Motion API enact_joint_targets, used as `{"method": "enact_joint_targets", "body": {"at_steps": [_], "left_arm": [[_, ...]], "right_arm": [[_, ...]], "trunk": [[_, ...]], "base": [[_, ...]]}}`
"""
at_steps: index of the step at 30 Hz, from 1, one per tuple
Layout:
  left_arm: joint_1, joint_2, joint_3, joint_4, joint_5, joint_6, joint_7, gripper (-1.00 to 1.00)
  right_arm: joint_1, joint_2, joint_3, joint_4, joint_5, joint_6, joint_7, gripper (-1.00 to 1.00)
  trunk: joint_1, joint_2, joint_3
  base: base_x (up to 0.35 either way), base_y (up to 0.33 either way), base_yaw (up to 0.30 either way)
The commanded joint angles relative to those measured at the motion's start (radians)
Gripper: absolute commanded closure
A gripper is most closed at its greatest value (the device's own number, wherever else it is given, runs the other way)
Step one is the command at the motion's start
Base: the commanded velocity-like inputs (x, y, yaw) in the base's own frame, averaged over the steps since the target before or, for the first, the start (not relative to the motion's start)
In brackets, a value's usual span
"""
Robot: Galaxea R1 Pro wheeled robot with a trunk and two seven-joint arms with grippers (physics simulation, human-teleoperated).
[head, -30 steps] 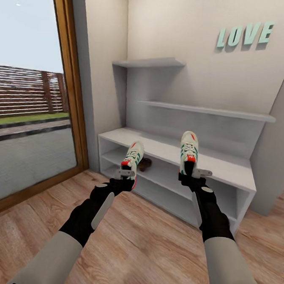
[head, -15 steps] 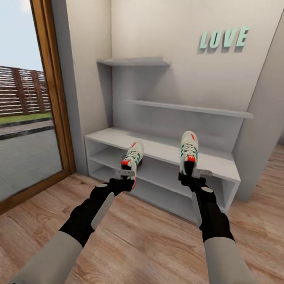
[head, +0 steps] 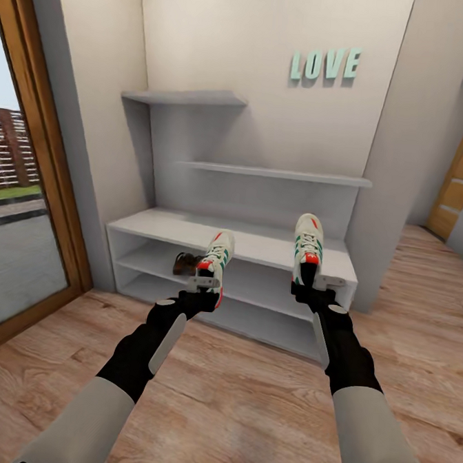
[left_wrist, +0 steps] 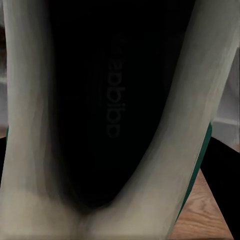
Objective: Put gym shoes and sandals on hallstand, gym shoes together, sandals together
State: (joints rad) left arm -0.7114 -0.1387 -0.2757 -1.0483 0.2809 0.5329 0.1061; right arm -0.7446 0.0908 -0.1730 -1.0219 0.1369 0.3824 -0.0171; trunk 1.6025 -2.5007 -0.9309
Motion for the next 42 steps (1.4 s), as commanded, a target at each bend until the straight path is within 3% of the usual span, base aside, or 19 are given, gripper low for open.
{"method": "enact_joint_targets", "body": {"at_steps": [1, 14, 22, 31, 39, 42], "left_arm": [[0.000, 0.001, -0.002, -0.002, 0.011, 0.004, 0.009, 1.00], [0.000, 0.001, -0.002, -0.002, 0.011, 0.004, 0.009, 1.00], [0.000, 0.001, -0.002, -0.001, 0.011, 0.003, 0.009, 1.00], [0.000, 0.003, -0.001, -0.002, 0.011, 0.003, 0.009, 1.00], [0.000, 0.021, 0.002, -0.001, 0.010, 0.005, 0.015, 1.00], [0.017, 0.028, 0.000, 0.016, 0.006, 0.005, 0.016, 1.00]], "right_arm": [[-0.001, 0.001, -0.002, -0.001, 0.010, 0.006, 0.002, 1.00], [-0.001, 0.001, -0.002, -0.001, 0.010, 0.006, 0.002, 1.00], [-0.001, 0.001, 0.000, -0.001, 0.010, 0.006, 0.002, 1.00], [-0.001, 0.002, 0.000, -0.002, 0.010, 0.006, 0.002, 1.00], [-0.001, 0.001, -0.002, -0.001, 0.005, 0.006, 0.002, 1.00], [-0.001, 0.019, 0.015, -0.018, -0.005, 0.015, -0.002, 1.00]], "trunk": [[0.000, 0.000, -0.001], [0.000, 0.000, -0.001], [0.000, 0.000, -0.001], [0.000, 0.000, -0.001], [0.000, 0.000, -0.001], [0.000, 0.000, -0.001]], "base": [[0.000, 0.233, -0.266], [0.000, 0.280, -0.239], [0.000, 0.032, -0.027], [0.000, 0.001, -0.252], [0.000, 0.000, -0.185], [0.000, 0.000, 0.000]]}}
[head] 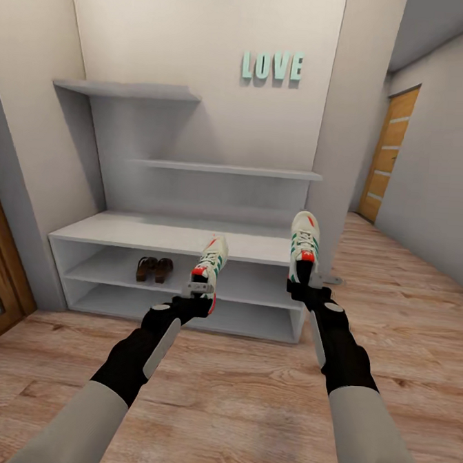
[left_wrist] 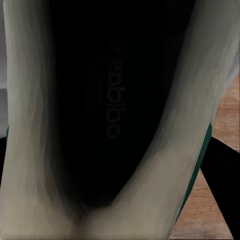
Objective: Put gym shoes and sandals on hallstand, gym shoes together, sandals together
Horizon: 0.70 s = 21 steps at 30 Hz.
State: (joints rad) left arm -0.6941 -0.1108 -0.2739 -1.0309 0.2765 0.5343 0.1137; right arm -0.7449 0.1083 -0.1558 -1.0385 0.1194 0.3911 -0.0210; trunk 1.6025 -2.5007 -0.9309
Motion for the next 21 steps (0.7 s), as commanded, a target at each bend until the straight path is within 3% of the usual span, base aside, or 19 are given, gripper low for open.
{"method": "enact_joint_targets", "body": {"at_steps": [1, 3, 9, 17, 21], "left_arm": [[0.001, 0.000, -0.002, 0.002, 0.010, 0.004, 0.009, 1.00], [0.002, 0.001, -0.002, 0.003, 0.010, 0.004, 0.009, 1.00], [0.014, 0.002, -0.001, 0.037, 0.009, 0.001, 0.008, 1.00], [0.015, 0.005, -0.001, 0.083, 0.009, 0.000, 0.007, 1.00], [0.015, 0.005, -0.001, 0.103, 0.009, 0.000, 0.007, 1.00]], "right_arm": [[-0.001, 0.007, 0.004, -0.007, 0.012, 0.006, 0.002, 1.00], [-0.001, 0.017, 0.016, -0.019, 0.012, 0.006, 0.002, 1.00], [-0.001, 0.009, 0.046, -0.018, 0.014, 0.005, 0.003, 1.00], [-0.001, 0.004, 0.036, -0.013, 0.013, 0.005, 0.002, 1.00], [-0.001, -0.019, 0.012, -0.012, 0.012, 0.005, 0.002, 1.00]], "trunk": [[0.000, -0.001, -0.001], [0.000, -0.001, -0.001], [0.000, -0.001, -0.001], [0.000, -0.001, -0.001], [0.000, -0.001, -0.001]], "base": [[0.000, 0.000, 0.000], [0.000, 0.000, 0.000], [0.000, 0.000, 0.000], [0.000, 0.000, 0.000], [0.000, 0.000, 0.000]]}}
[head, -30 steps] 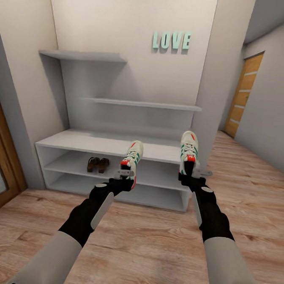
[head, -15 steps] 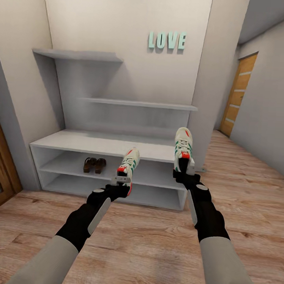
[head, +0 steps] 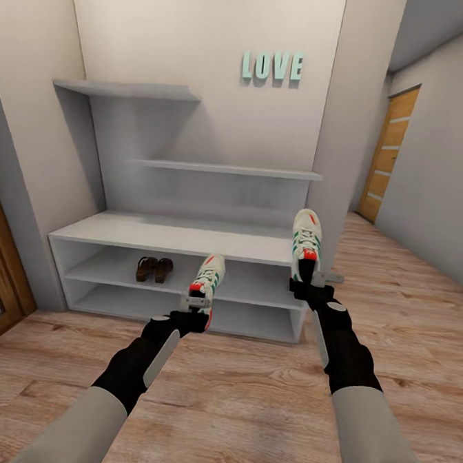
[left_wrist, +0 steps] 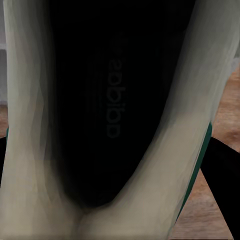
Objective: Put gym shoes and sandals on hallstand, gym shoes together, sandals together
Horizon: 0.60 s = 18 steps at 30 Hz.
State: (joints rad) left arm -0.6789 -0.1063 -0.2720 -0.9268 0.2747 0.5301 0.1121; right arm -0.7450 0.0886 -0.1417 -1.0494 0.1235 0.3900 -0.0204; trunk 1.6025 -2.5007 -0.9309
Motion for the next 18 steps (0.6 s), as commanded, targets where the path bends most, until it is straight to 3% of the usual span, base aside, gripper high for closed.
{"method": "enact_joint_targets", "body": {"at_steps": [1, 5, 6, 12, 18], "left_arm": [[-0.001, 0.000, -0.003, 0.002, 0.011, 0.004, 0.009, 1.00], [-0.001, 0.000, -0.003, 0.022, 0.010, 0.003, 0.009, 1.00], [-0.001, 0.000, -0.003, 0.037, 0.009, 0.003, 0.009, 1.00], [-0.001, 0.000, -0.003, 0.042, 0.010, 0.002, 0.008, 1.00], [-0.001, 0.000, -0.003, 0.078, 0.010, -0.004, 0.008, 1.00]], "right_arm": [[-0.001, -0.005, -0.008, -0.001, 0.008, 0.006, 0.002, 1.00], [-0.001, -0.028, -0.031, -0.003, 0.007, 0.007, 0.003, 1.00], [-0.001, -0.242, -0.268, -0.003, 0.005, 0.007, 0.004, 1.00], [-0.001, -0.425, -0.481, -0.002, 0.007, 0.007, 0.005, 1.00], [-0.001, -0.543, -0.525, 0.029, 0.010, 0.008, 0.004, 1.00]], "trunk": [[0.000, 0.000, -0.001], [0.000, 0.000, -0.001], [0.000, 0.000, -0.001], [0.000, 0.000, -0.001], [0.000, 0.000, -0.001]], "base": [[0.000, 0.000, 0.000], [0.000, 0.000, 0.000], [0.000, 0.000, 0.000], [0.000, 0.000, 0.000], [0.000, 0.000, 0.000]]}}
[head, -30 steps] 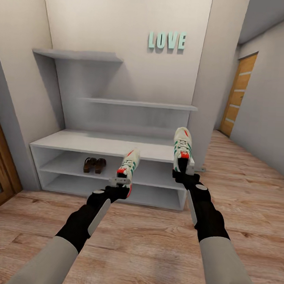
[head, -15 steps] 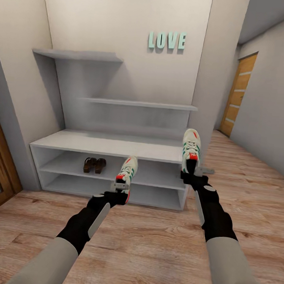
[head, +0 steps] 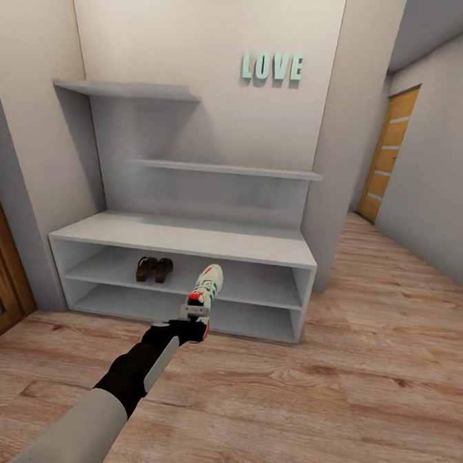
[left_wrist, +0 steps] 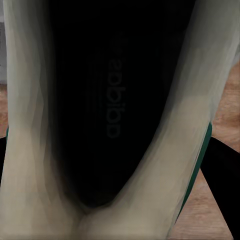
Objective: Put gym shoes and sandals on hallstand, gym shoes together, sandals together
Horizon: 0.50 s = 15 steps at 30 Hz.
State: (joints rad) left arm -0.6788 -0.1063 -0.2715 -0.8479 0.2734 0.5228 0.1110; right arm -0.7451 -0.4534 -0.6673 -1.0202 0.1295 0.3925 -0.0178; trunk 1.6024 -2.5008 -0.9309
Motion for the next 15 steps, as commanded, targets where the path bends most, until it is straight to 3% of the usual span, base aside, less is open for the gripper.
{"method": "enact_joint_targets", "body": {"at_steps": [1, 2, 3, 7, 8, 9, 12, 15], "left_arm": [[-0.001, 0.000, -0.003, 0.004, 0.011, -0.004, 0.009, 1.00], [-0.001, 0.000, -0.003, 0.005, 0.011, -0.009, 0.009, 1.00], [-0.001, 0.000, -0.003, 0.009, 0.011, -0.020, 0.009, 1.00], [-0.001, 0.000, -0.003, 0.013, 0.012, -0.028, 0.009, 1.00], [-0.001, 0.000, -0.003, 0.013, 0.012, -0.028, 0.009, 1.00], [-0.001, 0.000, -0.003, 0.013, 0.012, -0.029, 0.009, 1.00], [-0.001, 0.000, -0.003, 0.013, 0.012, -0.029, 0.009, 1.00], [-0.001, 0.000, -0.003, 0.013, 0.012, -0.029, 0.010, 1.00]], "right_arm": [[0.000, -0.026, -0.007, 0.018, 0.004, 0.006, 0.001, 1.00], [0.000, -0.042, -0.015, 0.031, 0.004, 0.006, 0.001, 1.00], [0.000, -0.097, -0.050, 0.074, 0.005, 0.006, 0.001, 1.00], [0.000, -0.217, -0.147, 0.175, 0.005, 0.006, 0.001, 1.00], [0.000, -0.271, -0.166, 0.218, 0.005, 0.006, 0.001, 1.00], [0.000, -0.283, -0.169, 0.229, 0.005, 0.006, 0.001, 1.00], [0.000, -0.368, -0.179, 0.319, 0.004, 0.006, -0.001, 1.00], [0.000, -0.431, -0.182, 0.404, 0.004, 0.006, -0.002, 1.00]], "trunk": [[0.000, 0.000, -0.001], [0.000, 0.000, -0.001], [0.000, 0.000, -0.001], [0.000, 0.000, -0.001], [0.000, 0.000, -0.001], [0.000, 0.000, -0.001], [0.000, 0.000, -0.001], [0.000, 0.000, -0.001]], "base": [[0.000, 0.000, 0.000], [0.000, 0.000, 0.000], [0.000, 0.000, 0.000], [0.000, 0.000, 0.000], [0.000, 0.000, 0.000], [0.000, 0.000, 0.000], [0.000, 0.000, 0.000], [0.000, 0.000, 0.000]]}}
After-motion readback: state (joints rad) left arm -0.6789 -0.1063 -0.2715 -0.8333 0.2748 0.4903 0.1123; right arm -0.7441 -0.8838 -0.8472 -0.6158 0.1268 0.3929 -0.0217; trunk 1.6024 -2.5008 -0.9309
